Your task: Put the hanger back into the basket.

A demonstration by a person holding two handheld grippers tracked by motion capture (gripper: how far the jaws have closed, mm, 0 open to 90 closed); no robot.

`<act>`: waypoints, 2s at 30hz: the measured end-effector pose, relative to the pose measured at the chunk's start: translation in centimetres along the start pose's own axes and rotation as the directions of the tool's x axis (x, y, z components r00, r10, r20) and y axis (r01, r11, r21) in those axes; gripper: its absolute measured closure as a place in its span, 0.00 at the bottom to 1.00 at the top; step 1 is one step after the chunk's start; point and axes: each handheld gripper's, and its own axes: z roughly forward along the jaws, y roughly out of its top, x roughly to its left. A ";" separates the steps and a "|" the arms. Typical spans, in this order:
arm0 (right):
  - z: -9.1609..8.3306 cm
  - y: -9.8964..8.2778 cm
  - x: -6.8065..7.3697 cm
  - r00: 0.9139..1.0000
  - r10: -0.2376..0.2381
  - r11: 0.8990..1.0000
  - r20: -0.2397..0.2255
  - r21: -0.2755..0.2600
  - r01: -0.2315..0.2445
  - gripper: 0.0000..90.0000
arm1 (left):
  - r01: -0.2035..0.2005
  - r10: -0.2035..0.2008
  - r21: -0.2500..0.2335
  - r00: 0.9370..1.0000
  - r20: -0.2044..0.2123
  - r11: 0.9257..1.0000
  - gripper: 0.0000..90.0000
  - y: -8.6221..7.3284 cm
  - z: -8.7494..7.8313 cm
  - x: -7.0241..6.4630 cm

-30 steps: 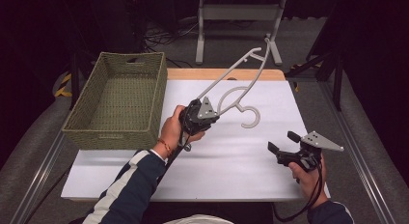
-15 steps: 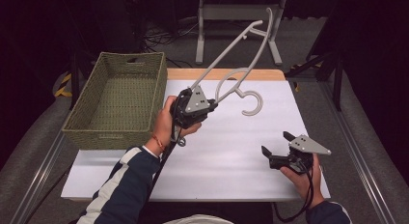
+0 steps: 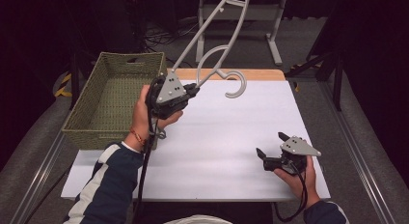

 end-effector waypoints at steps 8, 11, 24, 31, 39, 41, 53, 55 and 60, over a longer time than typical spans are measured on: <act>0.1 0.0 0.1 1.000 -0.006 1.000 -0.006 0.007 0.006 0.07 | 0.022 -0.021 0.013 0.999 -0.043 1.000 0.91 -1.3 -1.8 1.4; 0.2 0.0 0.2 1.000 -0.010 1.000 -0.008 0.013 0.010 0.07 | 0.027 -0.026 0.024 0.998 -0.055 0.999 0.91 -2.1 -2.1 1.9; 0.5 -0.2 0.4 1.000 -0.015 1.000 -0.010 0.025 0.015 0.07 | 0.092 -0.085 0.084 0.993 -0.085 0.992 0.91 -6.5 -3.1 3.5; 0.5 -0.2 0.4 1.000 -0.018 0.999 -0.016 0.032 0.018 0.07 | 0.125 -0.113 0.117 0.988 -0.104 0.985 0.91 -8.7 -3.4 4.3; 0.6 -0.3 0.4 1.000 -0.013 0.999 -0.016 0.033 0.014 0.07 | 0.167 -0.149 0.155 0.982 -0.117 0.974 0.91 -10.9 -3.2 5.2; 0.6 -0.3 0.4 1.000 -0.012 0.999 -0.018 0.037 0.013 0.07 | 0.171 -0.153 0.160 0.981 -0.118 0.972 0.91 -11.3 -3.3 5.4; 0.8 -0.4 0.4 1.000 -0.010 0.999 -0.023 0.045 0.011 0.07 | 0.199 -0.173 0.211 0.976 -0.134 0.957 0.91 -13.3 -3.6 6.4; 0.9 -0.4 0.4 1.000 -0.006 0.999 -0.027 0.046 0.008 0.07 | 0.203 -0.175 0.225 0.975 -0.140 0.953 0.91 -13.7 -3.7 6.5; 1.0 -0.4 0.5 1.000 -0.010 0.999 -0.028 0.053 0.012 0.07 | 0.228 -0.194 0.249 0.969 -0.153 0.941 0.91 -14.9 -3.8 7.0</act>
